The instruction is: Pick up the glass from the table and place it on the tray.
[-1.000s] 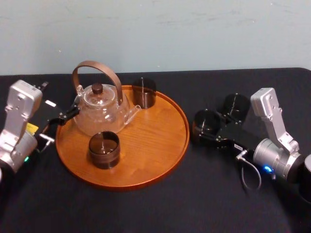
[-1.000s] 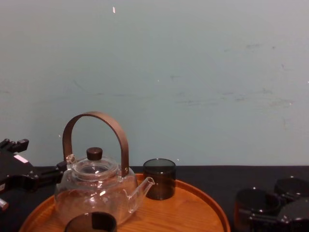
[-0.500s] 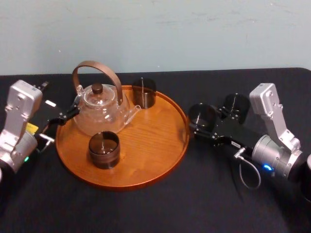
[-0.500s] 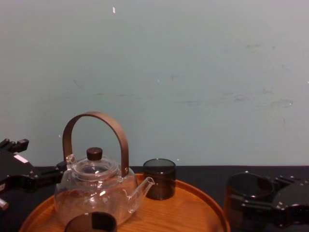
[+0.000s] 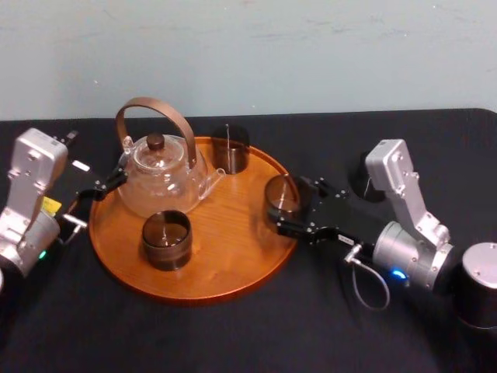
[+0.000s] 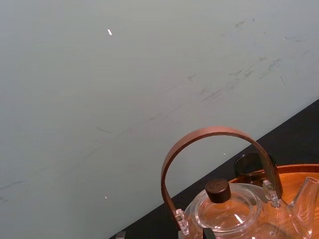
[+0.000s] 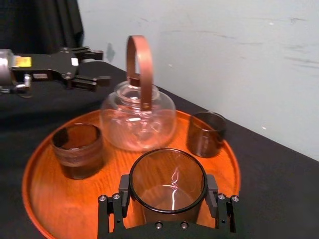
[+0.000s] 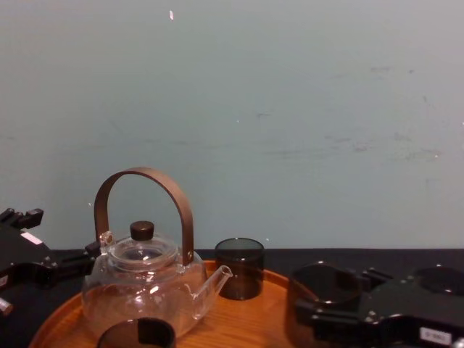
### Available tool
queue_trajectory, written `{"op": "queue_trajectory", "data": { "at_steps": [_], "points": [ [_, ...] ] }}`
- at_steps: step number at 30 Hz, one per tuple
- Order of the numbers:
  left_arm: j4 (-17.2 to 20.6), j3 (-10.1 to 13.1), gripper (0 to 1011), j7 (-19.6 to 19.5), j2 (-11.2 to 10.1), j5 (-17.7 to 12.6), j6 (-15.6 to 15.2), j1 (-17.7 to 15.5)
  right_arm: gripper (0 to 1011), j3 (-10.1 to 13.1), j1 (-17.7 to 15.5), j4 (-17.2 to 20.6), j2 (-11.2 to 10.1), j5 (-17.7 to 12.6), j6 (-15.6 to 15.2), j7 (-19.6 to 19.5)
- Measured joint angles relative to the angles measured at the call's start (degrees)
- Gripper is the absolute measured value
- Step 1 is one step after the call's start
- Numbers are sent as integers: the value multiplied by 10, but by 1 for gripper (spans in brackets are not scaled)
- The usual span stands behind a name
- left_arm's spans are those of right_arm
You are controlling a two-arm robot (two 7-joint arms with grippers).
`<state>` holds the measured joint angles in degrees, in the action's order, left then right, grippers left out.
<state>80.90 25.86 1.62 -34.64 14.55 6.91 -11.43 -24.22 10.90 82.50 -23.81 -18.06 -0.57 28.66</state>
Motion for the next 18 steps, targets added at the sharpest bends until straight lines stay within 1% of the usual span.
{"op": "queue_trajectory", "data": {
  "at_steps": [1, 6, 18],
  "points": [
    [0, 0, 1001, 0, 0, 0, 0, 0, 901, 0, 0, 0, 0, 0, 0, 0],
    [0, 0, 1001, 0, 0, 0, 0, 0, 901, -20, 10, -7, 12, 3, 5, 5],
    [0, 0, 1001, 0, 0, 0, 0, 0, 901, -44, 25, -28, 32, 7, 8, 9]
  ]
}}
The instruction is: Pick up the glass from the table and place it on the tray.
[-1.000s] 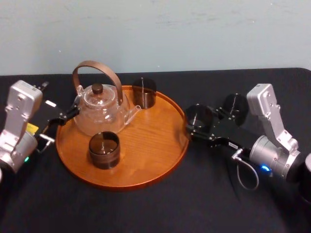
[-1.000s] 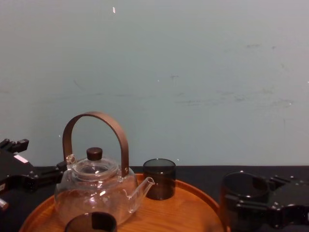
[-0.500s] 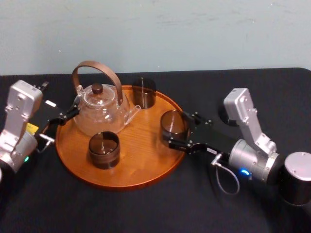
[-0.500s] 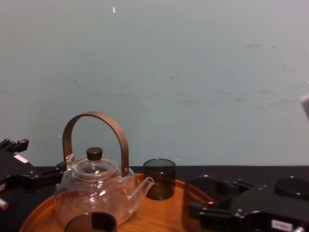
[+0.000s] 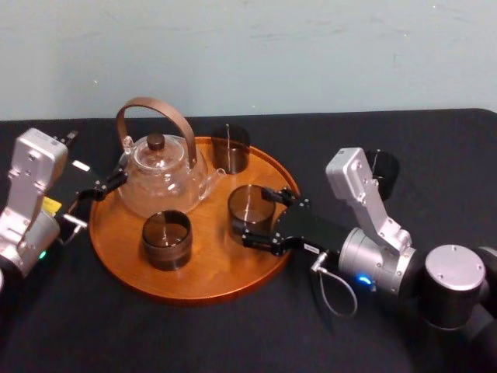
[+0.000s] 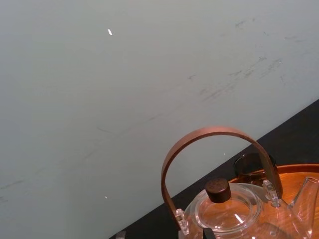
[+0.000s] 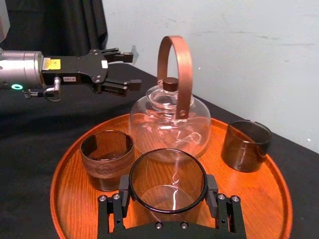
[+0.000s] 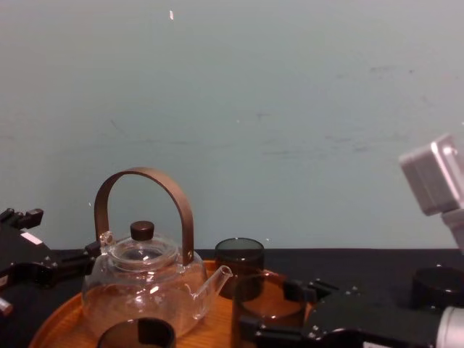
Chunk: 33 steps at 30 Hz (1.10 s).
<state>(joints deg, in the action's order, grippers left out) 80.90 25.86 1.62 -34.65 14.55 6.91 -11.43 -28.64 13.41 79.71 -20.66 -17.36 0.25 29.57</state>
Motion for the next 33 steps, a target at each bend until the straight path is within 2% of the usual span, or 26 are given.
{"op": "queue_trajectory", "data": {
  "at_steps": [11, 33],
  "points": [
    [0, 0, 1001, 0, 0, 0, 0, 0, 901, -18, 8, -22, 13, 6, 3, 3],
    [0, 0, 1001, 0, 0, 0, 0, 0, 900, -29, 15, -58, 27, 8, 17, 13]
  ]
}}
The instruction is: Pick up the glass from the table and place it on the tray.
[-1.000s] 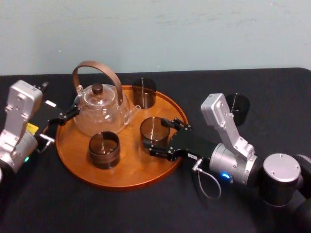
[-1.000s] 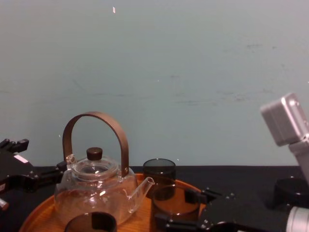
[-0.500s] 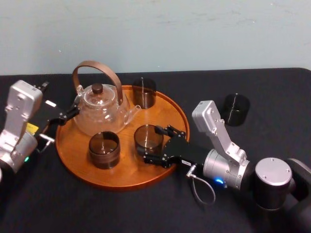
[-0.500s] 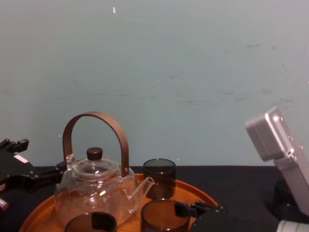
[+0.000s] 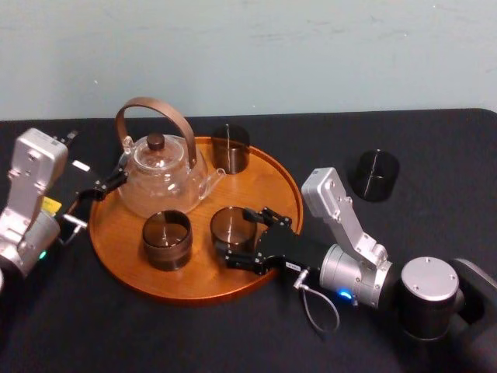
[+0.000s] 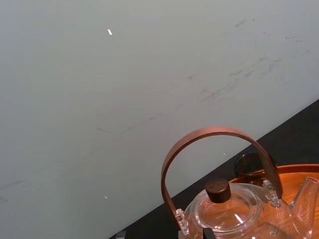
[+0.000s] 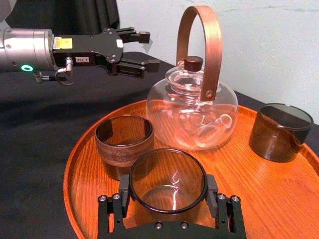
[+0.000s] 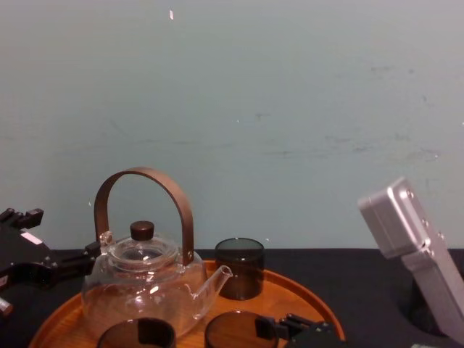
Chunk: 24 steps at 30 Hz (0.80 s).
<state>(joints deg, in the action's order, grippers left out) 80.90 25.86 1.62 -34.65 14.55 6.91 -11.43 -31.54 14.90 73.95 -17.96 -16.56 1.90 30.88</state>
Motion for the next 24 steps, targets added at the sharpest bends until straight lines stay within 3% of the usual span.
{"op": "queue_trajectory", "data": {
  "at_steps": [24],
  "points": [
    [0, 0, 1001, 0, 0, 0, 0, 0, 901, -5, 11, -40, 15, -7, 14, 10]
  ]
}}
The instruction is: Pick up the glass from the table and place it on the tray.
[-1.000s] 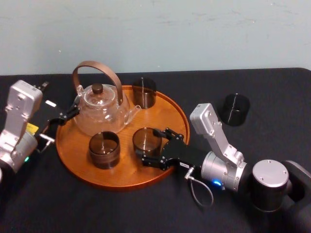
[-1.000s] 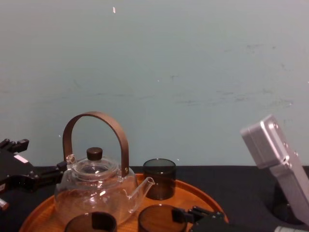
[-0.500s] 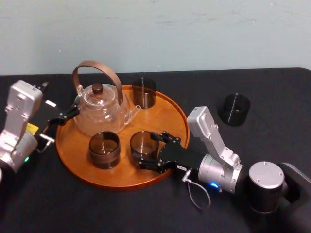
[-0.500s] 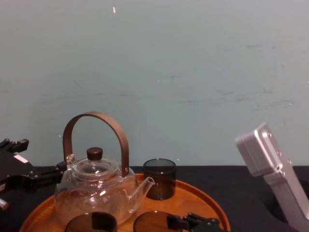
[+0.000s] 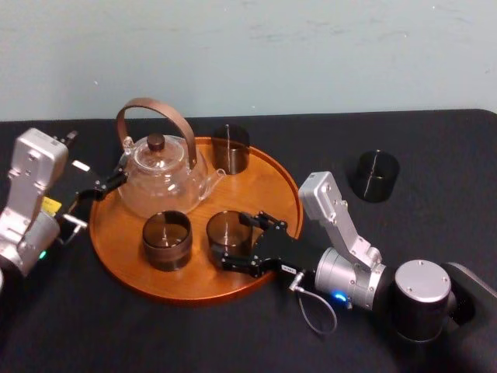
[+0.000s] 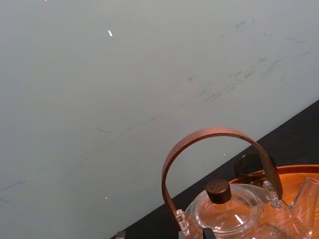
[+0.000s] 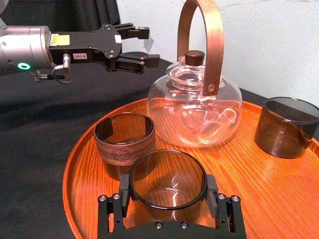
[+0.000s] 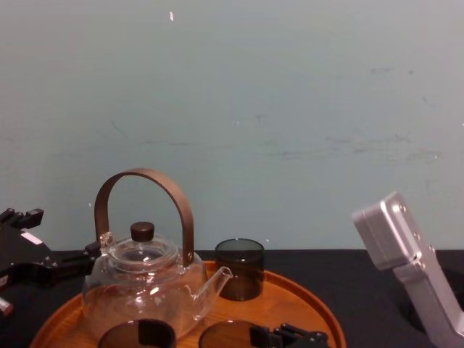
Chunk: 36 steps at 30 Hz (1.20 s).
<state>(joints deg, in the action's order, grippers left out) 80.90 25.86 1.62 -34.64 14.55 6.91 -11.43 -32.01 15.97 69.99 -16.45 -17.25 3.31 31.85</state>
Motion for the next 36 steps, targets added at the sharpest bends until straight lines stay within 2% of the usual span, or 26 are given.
{"op": "queue_trajectory", "data": {
  "at_steps": [18, 23, 28, 36],
  "points": [
    [0, 0, 1001, 0, 0, 0, 0, 0, 901, 0, 2, -8, 1, -1, -1, 2],
    [0, 0, 1001, 0, 0, 0, 0, 0, 1002, -6, -3, -17, -2, 6, -5, 3],
    [0, 0, 1001, 0, 0, 0, 0, 0, 1002, 5, -12, 7, -8, 3, 14, -2],
    [0, 0, 1001, 0, 0, 0, 0, 0, 1002, 16, -31, 50, -22, 16, 37, -18]
  ]
}}
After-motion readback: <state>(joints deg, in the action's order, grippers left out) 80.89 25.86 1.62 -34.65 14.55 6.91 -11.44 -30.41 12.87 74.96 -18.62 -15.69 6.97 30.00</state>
